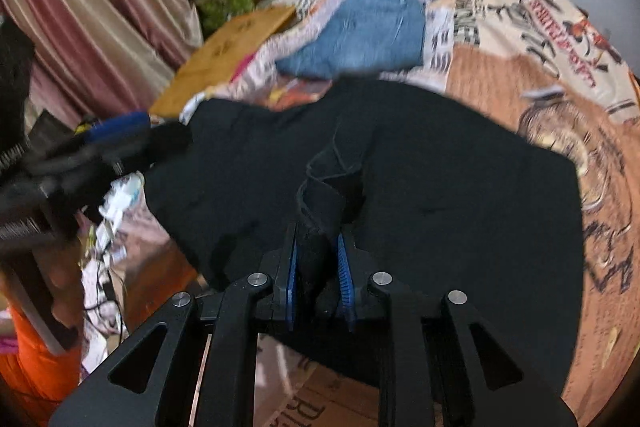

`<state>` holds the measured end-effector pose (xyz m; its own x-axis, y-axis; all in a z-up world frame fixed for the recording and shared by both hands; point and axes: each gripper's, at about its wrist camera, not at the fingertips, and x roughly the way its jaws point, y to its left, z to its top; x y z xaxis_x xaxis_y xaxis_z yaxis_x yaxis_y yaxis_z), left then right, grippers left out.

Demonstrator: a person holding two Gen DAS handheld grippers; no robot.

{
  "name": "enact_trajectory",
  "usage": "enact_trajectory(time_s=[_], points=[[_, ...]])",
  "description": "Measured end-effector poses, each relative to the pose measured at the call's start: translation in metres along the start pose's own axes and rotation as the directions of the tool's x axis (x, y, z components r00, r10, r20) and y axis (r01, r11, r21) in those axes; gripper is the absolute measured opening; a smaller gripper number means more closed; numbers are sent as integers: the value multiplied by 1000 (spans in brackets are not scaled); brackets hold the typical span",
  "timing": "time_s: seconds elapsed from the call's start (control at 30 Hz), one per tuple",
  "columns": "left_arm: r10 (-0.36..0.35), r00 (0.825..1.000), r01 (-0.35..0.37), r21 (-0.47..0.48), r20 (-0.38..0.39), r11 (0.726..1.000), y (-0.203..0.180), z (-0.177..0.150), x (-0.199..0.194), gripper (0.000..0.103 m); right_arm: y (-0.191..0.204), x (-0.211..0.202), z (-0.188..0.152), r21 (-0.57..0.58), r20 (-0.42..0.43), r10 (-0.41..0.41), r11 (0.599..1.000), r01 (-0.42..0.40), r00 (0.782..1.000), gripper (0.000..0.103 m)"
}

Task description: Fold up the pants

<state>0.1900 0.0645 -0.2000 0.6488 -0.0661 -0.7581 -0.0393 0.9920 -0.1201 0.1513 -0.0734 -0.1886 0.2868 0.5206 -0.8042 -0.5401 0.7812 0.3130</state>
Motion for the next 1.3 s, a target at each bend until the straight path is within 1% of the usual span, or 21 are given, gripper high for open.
enact_trajectory(time_s=[0.07, 0.1, 0.13, 0.17, 0.2, 0.23, 0.33, 0.47, 0.57, 0.67, 0.7, 0.77, 0.83, 0.87, 0.93, 1.0, 1.03, 1.07, 1.13, 1.2, 1.3], points=[[5, 1000, -5, -4, 1, 1000, 1, 2, 0, 101, 1, -3, 2, -13, -6, -3, 1000, 3, 1000, 28], [5, 1000, -5, -8, 2, 1000, 0, 4, 0, 101, 0, -10, 4, -15, 6, 7, 1000, -7, 1000, 35], [2, 1000, -2, -12, 4, 1000, 0, 6, 0, 101, 2, -13, 3, -16, 18, 10, 1000, -10, 1000, 42], [0, 1000, 0, -16, 5, 1000, 0, 8, 0, 101, 1, -21, 4, -17, 40, 9, 1000, -8, 999, 45], [-4, 1000, 4, -19, 6, 1000, -1, 11, 1, 101, -3, -30, 6, -18, 70, -5, 1000, 7, 998, 50], [-7, 1000, 7, -20, 7, 1000, -3, 14, 2, 101, -5, -38, 7, -17, 93, -15, 1000, 17, 996, 52], [-13, 1000, 13, -9, 9, 1000, -12, 23, 5, 101, -20, -60, 11, 6, 154, -31, 1000, 31, 988, 52], [-26, 1000, 27, 40, -4, 999, -35, 36, 18, 101, -54, -85, 18, 57, 225, -79, 996, 67, 971, 52], [-38, 999, 40, 75, -28, 996, -55, 43, 36, 101, -84, -93, 26, 98, 245, -120, 990, 99, 962, 52], [-81, 995, 88, 107, -63, 990, -73, 48, 55, 101, -107, -93, 33, 111, 250, -129, 988, 104, 960, 52], [-94, 993, 102, 112, -74, 988, -79, 50, 61, 100, -115, -89, 35, 112, 245, -131, 988, 106, 961, 52], [-109, 989, 122, 130, -103, 984, -92, 51, 75, 90, -125, -80, 36, 108, 227, -123, 989, 100, 966, 52], [-113, 982, 136, 155, -148, 978, -105, 51, 93, 77, -132, -69, 33, 101, 201, -109, 991, 90, 974, 50], [-111, 980, 138, 161, -164, 977, -108, 49, 99, 74, -135, -64, 31, 98, 188, -104, 991, 87, 977, 49], [-102, 972, 143, 189, -211, 972, -118, 43, 116, 61, -140, -45, 26, 86, 135, -74, 994, 63, 988, 40], [-94, 965, 149, 217, -245, 965, -123, 36, 128, 55, -144, -28, 18, 77, 78, -62, 995, 56, 995, 37], [-79, 959, 148, 241, -273, 959, -126, 29, 135, 53, -144, -23, 15, 70, 58, -58, 996, 54, 997, 36], [-66, 958, 142, 258, -280, 956, -127, 24, 137, 53, -143, -14, 9, 60, 23, -53, 997, 51, 998, 36], [-49, 965, 128, 300, -258, 945, -128, 13, 134, 53, -141, -9, -4, 38, -8, -59, 998, 59, 998, 36], [-38, 970, 116, 316, -241, 942, -125, 8, 127, 53, -137, -17, -13, 19, 6, -69, 997, 69, 998, 36], [-22, 973, 96, 316, -230, 944, -118, 1, 119, 54, -136, -29, -25, 33, 7, -74, 997, 73, 997, 36]])
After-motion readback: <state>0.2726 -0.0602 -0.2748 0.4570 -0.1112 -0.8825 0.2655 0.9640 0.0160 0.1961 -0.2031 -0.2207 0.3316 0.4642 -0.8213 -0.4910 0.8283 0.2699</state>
